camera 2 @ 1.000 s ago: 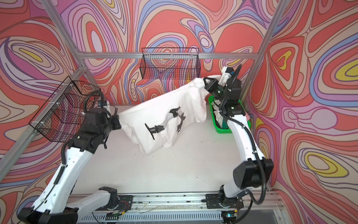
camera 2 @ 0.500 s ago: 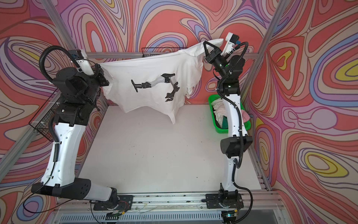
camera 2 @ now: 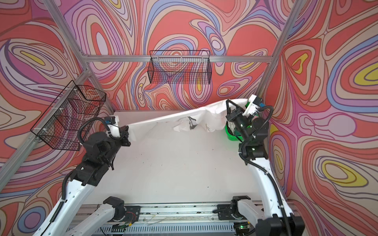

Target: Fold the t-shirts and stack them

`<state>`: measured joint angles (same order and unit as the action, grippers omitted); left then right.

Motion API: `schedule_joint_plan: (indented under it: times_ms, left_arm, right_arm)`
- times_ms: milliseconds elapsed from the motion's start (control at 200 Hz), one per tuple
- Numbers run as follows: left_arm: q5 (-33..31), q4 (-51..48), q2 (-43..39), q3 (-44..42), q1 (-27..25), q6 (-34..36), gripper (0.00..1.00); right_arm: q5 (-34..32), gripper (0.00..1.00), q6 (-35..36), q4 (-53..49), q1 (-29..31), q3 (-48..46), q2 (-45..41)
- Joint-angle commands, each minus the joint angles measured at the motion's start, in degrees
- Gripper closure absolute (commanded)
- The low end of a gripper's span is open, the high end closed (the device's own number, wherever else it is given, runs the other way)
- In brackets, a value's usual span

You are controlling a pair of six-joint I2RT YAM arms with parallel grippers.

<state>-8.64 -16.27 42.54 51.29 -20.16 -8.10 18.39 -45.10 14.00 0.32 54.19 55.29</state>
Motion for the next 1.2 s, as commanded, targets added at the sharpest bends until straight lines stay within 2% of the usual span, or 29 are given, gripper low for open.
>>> schedule_joint_plan:
  times_ms: [0,60,135,190,325,406,556,686,791,866,906,946,986,1077,1117,1182,1197]
  left_arm:
    - [-5.5,-10.8,-6.0,-3.6,-6.0,-9.0,1.00]
    - [-6.1,-15.4,-8.9,-6.5,-10.3,-14.4,1.00]
    - [-10.0,-22.0,-12.9,-9.8,-16.3,-21.7,1.00]
    - [-11.8,-26.7,-16.0,-12.2,-20.4,-27.1,1.00]
    - [-15.8,-33.1,-23.0,-17.1,-31.4,-40.4,1.00]
    - [-18.5,-38.5,-21.3,-17.3,-36.5,-45.8,1.00]
    - [-27.2,-44.9,-18.3,-15.7,-49.3,-55.2,1.00]
    - [-28.4,-44.8,-17.6,-14.8,-56.9,-58.4,0.95]
    - [-30.2,-45.2,-13.7,-14.3,-64.2,-63.3,0.94]
    - [-35.1,-48.6,-9.5,-11.6,-72.6,-69.6,0.87]
    - [-40.1,-52.8,-6.7,-9.2,-77.8,-74.5,0.82]
    - [-43.9,-57.7,-3.4,-6.5,-82.5,-79.5,0.75]
    - [-46.3,-62.4,0.0,-3.9,-86.0,-83.3,0.66]
    - [-48.4,-68.3,6.6,0.7,-88.2,-86.7,0.54]
    - [-49.0,-70.3,8.2,1.8,-88.5,-88.9,0.45]
    - [-50.2,-70.1,8.6,2.7,-88.4,-88.1,0.37]
    - [-50.6,-70.1,8.4,2.8,-88.4,-87.9,0.32]
  right_arm:
    - [-7.7,1.00,1.5,-13.7,-0.7,-2.4,-9.2]
    - [-7.4,1.00,2.3,-21.7,-0.7,-3.8,-14.1]
    - [-6.5,1.00,3.0,-31.7,-0.4,-5.3,-19.6]
    - [-11.1,1.00,4.2,-42.5,1.8,-4.5,-21.6]
    - [-8.1,1.00,0.3,-50.7,1.9,-9.2,-31.3]
    - [-8.8,1.00,-0.5,-57.3,1.9,-8.4,-35.4]
    - [-9.6,1.00,2.2,-68.7,1.9,-4.0,-36.9]
    - [-9.7,1.00,3.8,-75.9,1.8,-1.6,-39.0]
    - [-7.6,1.00,4.2,-80.3,1.9,-1.2,-40.1]
    - [-6.1,1.00,4.1,-83.2,1.8,-0.7,-40.9]
    - [-6.1,1.00,4.4,-85.3,1.8,-0.1,-41.3]
    - [-6.8,1.00,5.0,-87.6,1.9,0.8,-41.3]
    - [-8.1,0.95,5.4,-89.9,1.8,1.7,-41.2]
    - [-8.6,0.87,6.4,-93.0,2.0,2.7,-41.6]
    - [-9.2,0.79,6.4,-94.3,1.9,3.4,-41.8]
    - [-9.9,0.68,6.5,-95.6,2.2,4.6,-41.8]
    - [-10.2,0.65,6.3,-95.9,2.3,5.0,-41.8]
